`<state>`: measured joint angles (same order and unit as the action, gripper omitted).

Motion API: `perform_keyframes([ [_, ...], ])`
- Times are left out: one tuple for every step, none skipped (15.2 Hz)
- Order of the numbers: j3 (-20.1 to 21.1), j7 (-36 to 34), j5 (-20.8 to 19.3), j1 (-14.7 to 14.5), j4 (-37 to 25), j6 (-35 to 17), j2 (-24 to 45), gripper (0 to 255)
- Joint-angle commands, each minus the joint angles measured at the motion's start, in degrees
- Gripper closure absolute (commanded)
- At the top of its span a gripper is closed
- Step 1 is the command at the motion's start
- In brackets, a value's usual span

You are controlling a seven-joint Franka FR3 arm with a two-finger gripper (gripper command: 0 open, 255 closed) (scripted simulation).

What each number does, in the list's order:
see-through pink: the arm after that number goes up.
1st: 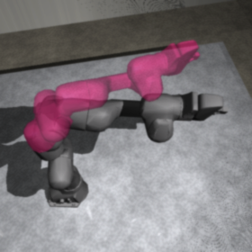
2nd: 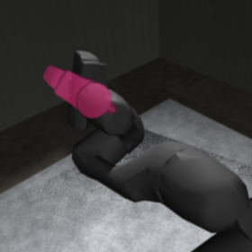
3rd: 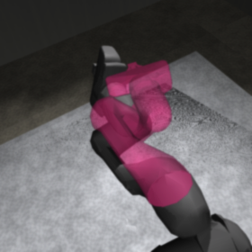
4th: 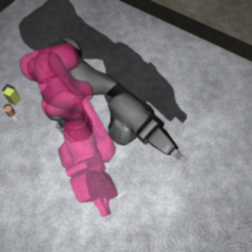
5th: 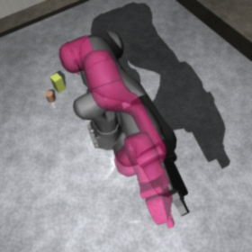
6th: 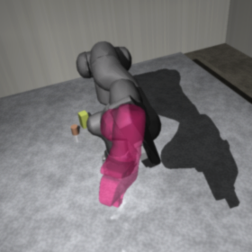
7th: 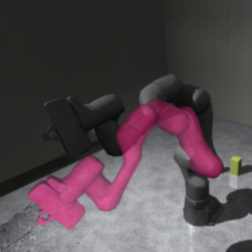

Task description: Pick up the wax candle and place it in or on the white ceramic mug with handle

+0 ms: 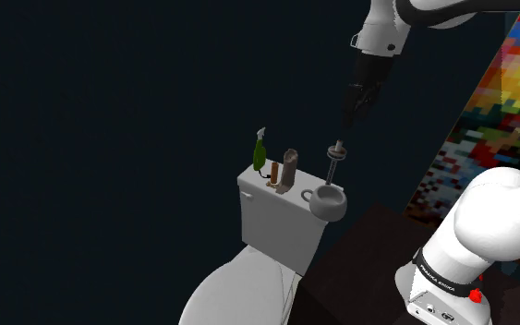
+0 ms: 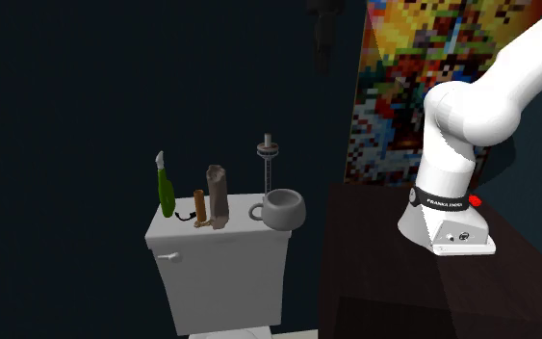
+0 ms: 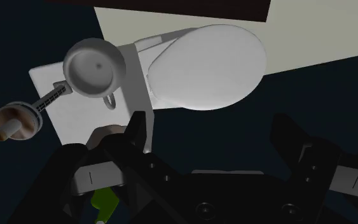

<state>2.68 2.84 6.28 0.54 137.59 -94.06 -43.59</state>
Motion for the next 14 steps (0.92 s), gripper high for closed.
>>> perform_keyframes([
  [0.00, 0.00, 0.00, 0.00, 0.00, 0.00, 0.00, 0],
  [-0.99, 2.05, -0.67, 0.06, 1.04, -1.61, 0.49, 0],
  [-1.99, 4.08, -1.34, 0.12, 1.99, -3.26, 1.11, 0],
  [-3.01, 6.10, -1.99, 0.17, 2.85, -4.93, 1.84, 0],
  [-4.03, 8.10, -2.61, 0.23, 3.60, -6.64, 2.68, 0],
  [-5.04, 10.12, -3.20, 0.29, 4.26, -8.36, 3.65, 0],
  [-6.06, 12.12, -3.76, 0.33, 4.81, -10.11, 4.73, 0],
  [-7.09, 14.11, -4.29, 0.36, 5.26, -11.87, 5.93, 0],
  [-8.11, 16.11, -4.76, 0.38, 5.60, -13.65, 7.24, 0],
  [-9.12, 18.11, -5.17, 0.39, 5.83, -15.42, 8.66, 0],
  [-10.12, 20.12, -5.52, 0.37, 5.96, -17.20, 10.19, 0],
  [-11.13, 22.13, -5.81, 0.33, 5.98, -18.97, 11.81, 0],
  [-12.13, 24.16, -6.03, 0.24, 5.90, -20.72, 13.53, 0],
  [-13.13, 26.20, -6.15, 0.13, 5.70, -22.45, 15.34, 0],
])
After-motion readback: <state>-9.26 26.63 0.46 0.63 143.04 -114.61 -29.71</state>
